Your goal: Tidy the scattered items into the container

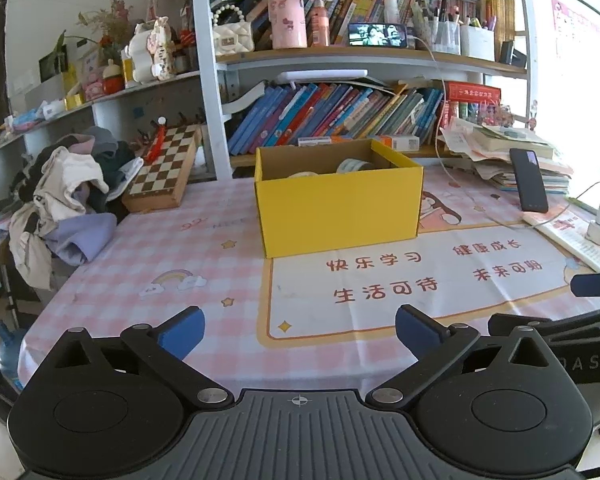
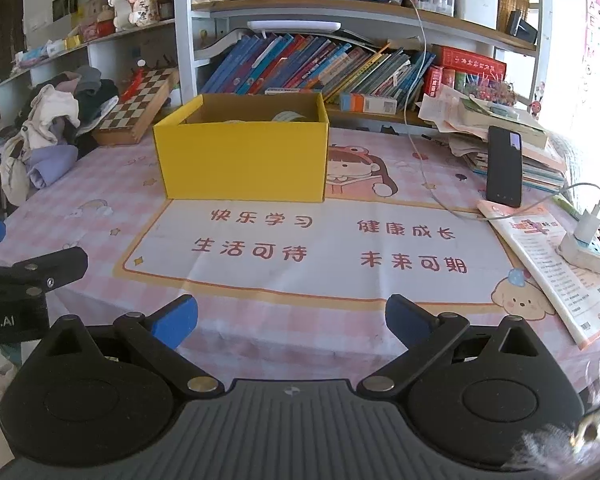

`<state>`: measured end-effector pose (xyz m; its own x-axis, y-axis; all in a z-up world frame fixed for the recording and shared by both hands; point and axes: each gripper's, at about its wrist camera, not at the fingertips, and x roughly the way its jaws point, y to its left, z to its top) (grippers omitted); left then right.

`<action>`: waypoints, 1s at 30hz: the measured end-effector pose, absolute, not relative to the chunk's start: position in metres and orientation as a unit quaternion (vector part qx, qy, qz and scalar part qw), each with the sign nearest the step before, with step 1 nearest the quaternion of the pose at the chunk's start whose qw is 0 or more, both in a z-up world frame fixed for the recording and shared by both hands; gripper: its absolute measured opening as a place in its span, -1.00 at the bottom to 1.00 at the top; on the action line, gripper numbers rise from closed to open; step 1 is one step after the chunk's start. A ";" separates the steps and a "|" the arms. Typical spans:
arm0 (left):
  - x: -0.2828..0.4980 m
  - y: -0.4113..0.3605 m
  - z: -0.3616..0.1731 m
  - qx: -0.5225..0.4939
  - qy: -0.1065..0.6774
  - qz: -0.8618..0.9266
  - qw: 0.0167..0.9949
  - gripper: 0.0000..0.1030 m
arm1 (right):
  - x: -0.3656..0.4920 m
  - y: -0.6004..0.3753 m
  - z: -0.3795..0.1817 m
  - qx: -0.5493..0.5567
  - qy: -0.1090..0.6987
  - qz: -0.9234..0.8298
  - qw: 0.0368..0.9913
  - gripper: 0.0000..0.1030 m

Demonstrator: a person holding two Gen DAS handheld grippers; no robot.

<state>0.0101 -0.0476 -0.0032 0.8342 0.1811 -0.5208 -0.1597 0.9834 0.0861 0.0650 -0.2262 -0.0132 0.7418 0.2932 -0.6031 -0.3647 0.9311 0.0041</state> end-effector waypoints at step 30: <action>0.010 -0.042 -0.009 0.011 0.296 0.087 0.951 1.00 | 0.066 -0.224 -0.015 -0.060 0.324 0.180 0.927 1.00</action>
